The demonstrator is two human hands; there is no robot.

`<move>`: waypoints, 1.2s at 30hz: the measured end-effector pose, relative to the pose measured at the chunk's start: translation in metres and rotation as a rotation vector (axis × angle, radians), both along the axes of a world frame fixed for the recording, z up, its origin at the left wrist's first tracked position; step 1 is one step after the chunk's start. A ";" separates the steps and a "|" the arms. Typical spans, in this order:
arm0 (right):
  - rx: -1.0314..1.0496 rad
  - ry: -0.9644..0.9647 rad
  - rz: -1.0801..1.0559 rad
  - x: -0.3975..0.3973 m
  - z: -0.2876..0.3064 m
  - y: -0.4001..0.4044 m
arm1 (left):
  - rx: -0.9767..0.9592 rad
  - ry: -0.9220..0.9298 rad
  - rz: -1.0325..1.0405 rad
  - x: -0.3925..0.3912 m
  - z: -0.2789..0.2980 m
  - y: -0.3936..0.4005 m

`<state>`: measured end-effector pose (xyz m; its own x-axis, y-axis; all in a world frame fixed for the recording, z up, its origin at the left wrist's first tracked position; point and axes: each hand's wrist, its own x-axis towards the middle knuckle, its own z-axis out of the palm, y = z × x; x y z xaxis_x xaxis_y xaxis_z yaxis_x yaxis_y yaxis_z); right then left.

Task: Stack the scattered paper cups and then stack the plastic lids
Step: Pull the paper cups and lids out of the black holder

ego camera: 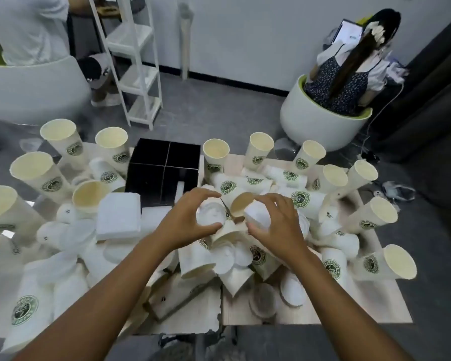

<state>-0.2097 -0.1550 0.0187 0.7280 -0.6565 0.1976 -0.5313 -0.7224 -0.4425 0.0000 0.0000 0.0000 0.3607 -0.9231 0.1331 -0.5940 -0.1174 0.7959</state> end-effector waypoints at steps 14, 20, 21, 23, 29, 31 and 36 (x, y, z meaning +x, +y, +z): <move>0.049 0.451 -0.139 -0.003 -0.004 -0.039 | 0.071 -0.003 0.217 -0.004 0.008 0.035; 0.138 0.061 0.097 0.044 0.014 -0.002 | 0.150 -0.059 0.547 0.025 0.006 0.120; 0.171 0.078 0.165 0.058 0.014 0.007 | 0.166 -0.072 0.589 0.032 0.005 0.132; 0.217 0.123 0.259 0.085 0.009 0.022 | 0.200 -0.081 0.634 0.046 0.003 0.149; 0.249 0.205 0.337 0.144 -0.009 0.048 | 0.325 -0.130 0.580 0.091 -0.005 0.156; 0.248 0.263 0.339 0.156 -0.014 0.053 | 0.427 -0.172 0.492 0.106 -0.008 0.147; 0.258 0.316 0.289 0.169 -0.031 0.058 | 0.672 -0.312 0.216 0.138 -0.027 0.115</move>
